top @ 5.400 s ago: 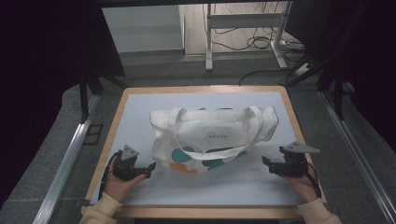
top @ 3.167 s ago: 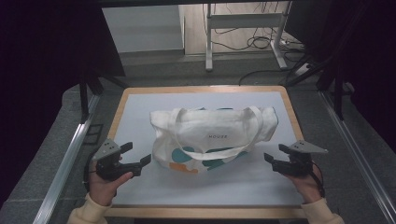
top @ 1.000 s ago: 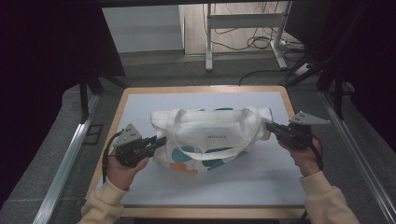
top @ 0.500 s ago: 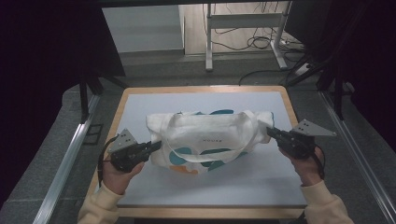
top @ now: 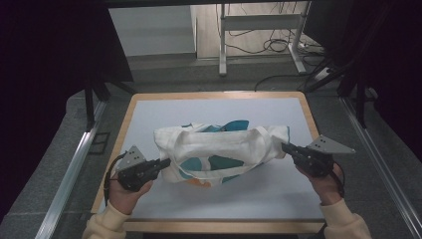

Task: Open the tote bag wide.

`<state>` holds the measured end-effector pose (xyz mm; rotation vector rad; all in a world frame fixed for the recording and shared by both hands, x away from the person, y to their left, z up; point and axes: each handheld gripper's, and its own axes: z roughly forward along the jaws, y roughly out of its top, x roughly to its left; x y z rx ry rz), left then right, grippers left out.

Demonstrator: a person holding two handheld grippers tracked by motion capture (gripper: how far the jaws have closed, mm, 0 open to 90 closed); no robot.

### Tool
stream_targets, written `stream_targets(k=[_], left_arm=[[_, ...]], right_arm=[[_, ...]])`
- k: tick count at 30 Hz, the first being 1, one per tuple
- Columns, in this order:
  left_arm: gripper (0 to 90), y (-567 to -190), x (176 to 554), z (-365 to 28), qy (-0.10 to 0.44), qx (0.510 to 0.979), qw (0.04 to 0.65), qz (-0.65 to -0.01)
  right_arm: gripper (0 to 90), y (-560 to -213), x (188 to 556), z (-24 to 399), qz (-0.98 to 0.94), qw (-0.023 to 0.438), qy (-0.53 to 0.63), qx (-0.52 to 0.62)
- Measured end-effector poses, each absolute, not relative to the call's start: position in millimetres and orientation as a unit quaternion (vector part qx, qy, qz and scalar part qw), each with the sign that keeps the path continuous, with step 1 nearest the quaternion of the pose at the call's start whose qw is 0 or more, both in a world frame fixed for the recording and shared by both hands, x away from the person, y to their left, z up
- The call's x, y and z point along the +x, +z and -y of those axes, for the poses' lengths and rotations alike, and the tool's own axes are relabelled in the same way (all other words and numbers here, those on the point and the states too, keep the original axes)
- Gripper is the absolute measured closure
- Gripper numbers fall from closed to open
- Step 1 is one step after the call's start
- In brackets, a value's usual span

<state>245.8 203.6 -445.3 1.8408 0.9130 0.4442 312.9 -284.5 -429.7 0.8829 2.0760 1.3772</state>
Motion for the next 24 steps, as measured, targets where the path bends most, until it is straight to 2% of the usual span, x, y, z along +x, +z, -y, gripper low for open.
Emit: stream_targets(k=[24], left_arm=[[86.9,-468,247,-202,0.172,0.778,0.47,-0.381]], right_arm=[[86.3,-448,315,277,-0.784,0.234,0.478,0.319]])
